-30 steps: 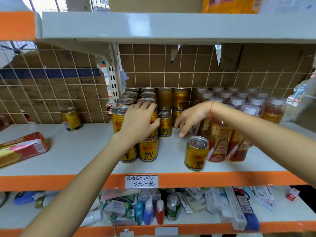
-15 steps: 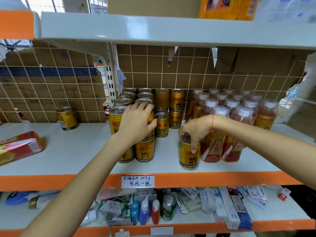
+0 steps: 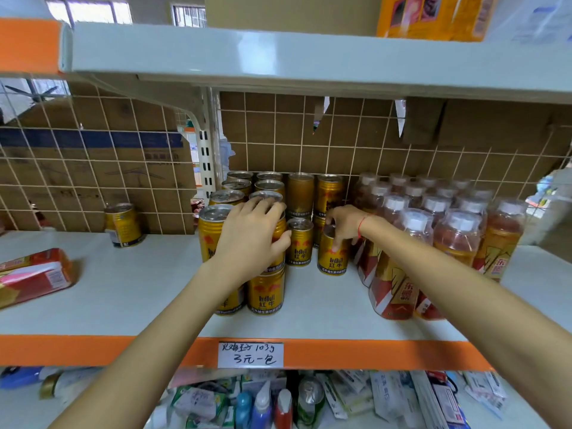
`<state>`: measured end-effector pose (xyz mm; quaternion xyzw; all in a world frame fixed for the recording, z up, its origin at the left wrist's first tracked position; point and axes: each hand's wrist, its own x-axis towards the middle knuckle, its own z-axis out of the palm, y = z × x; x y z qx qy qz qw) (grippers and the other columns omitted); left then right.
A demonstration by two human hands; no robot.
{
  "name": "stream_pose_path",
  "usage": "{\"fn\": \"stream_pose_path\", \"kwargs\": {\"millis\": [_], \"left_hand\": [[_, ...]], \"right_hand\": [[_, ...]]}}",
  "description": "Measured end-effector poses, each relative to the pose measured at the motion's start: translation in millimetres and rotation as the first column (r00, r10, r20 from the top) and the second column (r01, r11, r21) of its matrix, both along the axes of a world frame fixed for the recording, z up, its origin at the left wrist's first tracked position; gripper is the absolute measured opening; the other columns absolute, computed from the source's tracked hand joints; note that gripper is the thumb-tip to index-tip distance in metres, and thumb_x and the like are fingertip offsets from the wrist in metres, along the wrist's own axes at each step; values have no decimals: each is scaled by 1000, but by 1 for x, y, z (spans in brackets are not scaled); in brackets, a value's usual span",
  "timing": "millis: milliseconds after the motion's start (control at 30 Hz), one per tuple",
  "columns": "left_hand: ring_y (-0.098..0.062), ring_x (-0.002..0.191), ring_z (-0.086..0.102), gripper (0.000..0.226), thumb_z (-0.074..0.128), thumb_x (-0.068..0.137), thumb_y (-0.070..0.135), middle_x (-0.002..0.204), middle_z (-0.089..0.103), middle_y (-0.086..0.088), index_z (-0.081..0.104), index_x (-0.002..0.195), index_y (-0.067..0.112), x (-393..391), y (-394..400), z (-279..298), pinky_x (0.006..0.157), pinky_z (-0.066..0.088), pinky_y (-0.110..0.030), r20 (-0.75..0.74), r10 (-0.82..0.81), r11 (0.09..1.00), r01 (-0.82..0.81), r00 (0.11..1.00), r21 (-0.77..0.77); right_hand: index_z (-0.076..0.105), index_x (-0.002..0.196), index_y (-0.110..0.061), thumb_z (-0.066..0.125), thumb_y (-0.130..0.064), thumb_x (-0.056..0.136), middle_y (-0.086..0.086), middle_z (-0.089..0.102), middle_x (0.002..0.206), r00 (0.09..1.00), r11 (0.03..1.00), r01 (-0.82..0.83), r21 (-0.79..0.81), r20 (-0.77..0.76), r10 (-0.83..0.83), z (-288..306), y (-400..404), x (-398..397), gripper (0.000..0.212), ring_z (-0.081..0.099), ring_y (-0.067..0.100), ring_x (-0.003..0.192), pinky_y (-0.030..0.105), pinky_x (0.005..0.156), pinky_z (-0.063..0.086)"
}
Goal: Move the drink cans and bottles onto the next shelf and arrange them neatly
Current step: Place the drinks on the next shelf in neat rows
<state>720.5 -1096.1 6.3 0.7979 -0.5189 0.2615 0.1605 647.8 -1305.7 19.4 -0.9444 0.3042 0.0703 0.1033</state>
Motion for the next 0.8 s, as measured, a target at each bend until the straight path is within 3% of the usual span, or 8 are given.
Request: {"fn": "stream_pose_path", "kwargs": {"millis": [167, 467, 800], "left_hand": [[-29, 123, 51, 45, 57, 89, 38, 130, 58, -9, 56, 127, 13, -1, 0, 0, 99, 41, -41, 5, -3, 1000, 3, 1000, -6], [-28, 126, 49, 47, 55, 91, 39, 133, 56, -8, 54, 130, 14, 0, -1, 0, 102, 38, -39, 3, 4, 1000, -4, 1000, -8], [-30, 122, 52, 46, 57, 90, 38, 129, 59, -10, 56, 128, 13, -2, 0, 0, 99, 41, -40, 12, -2, 1000, 2, 1000, -17]], "right_hand": [[38, 139, -3, 83, -9, 67, 17, 45, 140, 991, 998, 64, 23, 120, -66, -4, -3, 10, 85, 54, 36, 117, 43, 84, 55], [48, 130, 1, 80, -17, 72, 19, 51, 133, 988, 996, 85, -15, 129, -82, -7, -8, 18, 68, 56, 34, 116, 37, 92, 50], [57, 123, 0, 79, -19, 74, 16, 60, 123, 995, 996, 68, -51, 75, -64, -5, -5, 20, 57, 61, 30, 107, 31, 82, 50]]}}
